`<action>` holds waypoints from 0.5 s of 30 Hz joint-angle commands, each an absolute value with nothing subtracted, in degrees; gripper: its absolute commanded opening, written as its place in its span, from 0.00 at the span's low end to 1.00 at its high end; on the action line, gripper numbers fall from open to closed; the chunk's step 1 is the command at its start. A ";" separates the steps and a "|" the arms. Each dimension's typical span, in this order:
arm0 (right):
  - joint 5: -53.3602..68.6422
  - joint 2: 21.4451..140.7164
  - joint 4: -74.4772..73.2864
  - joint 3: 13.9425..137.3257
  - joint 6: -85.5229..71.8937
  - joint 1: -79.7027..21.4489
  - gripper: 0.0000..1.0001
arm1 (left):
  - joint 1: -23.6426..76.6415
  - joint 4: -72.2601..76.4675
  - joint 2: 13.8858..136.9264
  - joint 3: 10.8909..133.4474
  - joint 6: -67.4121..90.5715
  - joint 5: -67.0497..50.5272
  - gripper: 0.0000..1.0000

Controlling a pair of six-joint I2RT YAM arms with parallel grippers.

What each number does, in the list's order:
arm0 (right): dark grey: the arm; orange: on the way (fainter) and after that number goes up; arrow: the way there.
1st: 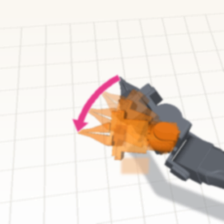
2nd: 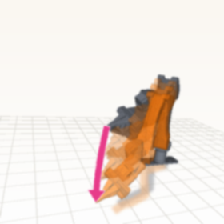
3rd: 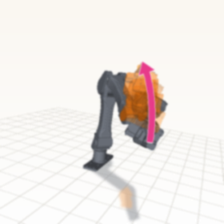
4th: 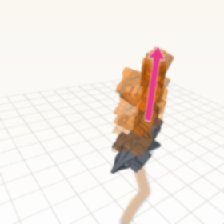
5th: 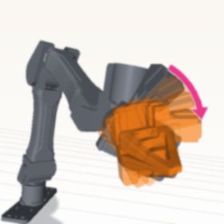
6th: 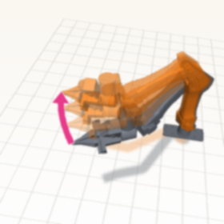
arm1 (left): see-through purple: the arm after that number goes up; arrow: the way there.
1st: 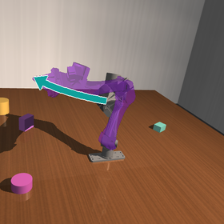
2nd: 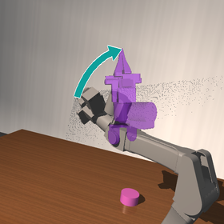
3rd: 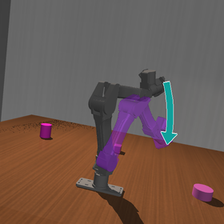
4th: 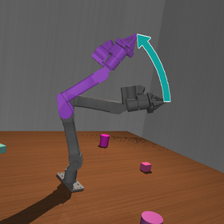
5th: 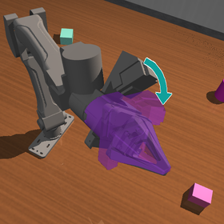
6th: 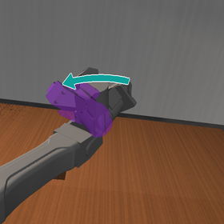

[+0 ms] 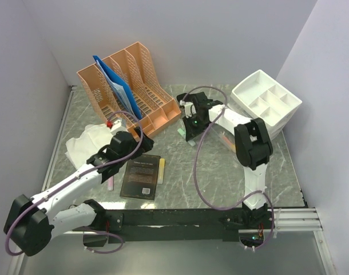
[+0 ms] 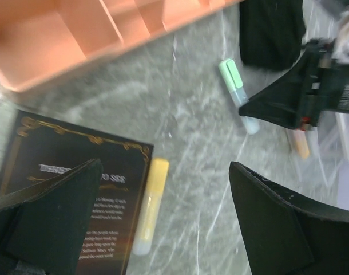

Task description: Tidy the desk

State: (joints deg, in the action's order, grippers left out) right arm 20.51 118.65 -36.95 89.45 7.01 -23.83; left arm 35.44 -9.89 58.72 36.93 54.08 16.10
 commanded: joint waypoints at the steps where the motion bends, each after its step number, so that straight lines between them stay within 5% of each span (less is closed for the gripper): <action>1: 34.78 108.66 -44.64 85.35 19.23 -21.45 0.00 | 35.16 -4.66 62.30 36.65 53.17 5.99 0.99; 15: 30.42 91.06 -46.41 77.17 28.92 -10.03 0.00 | 36.56 -8.17 80.49 44.64 44.13 -4.65 0.99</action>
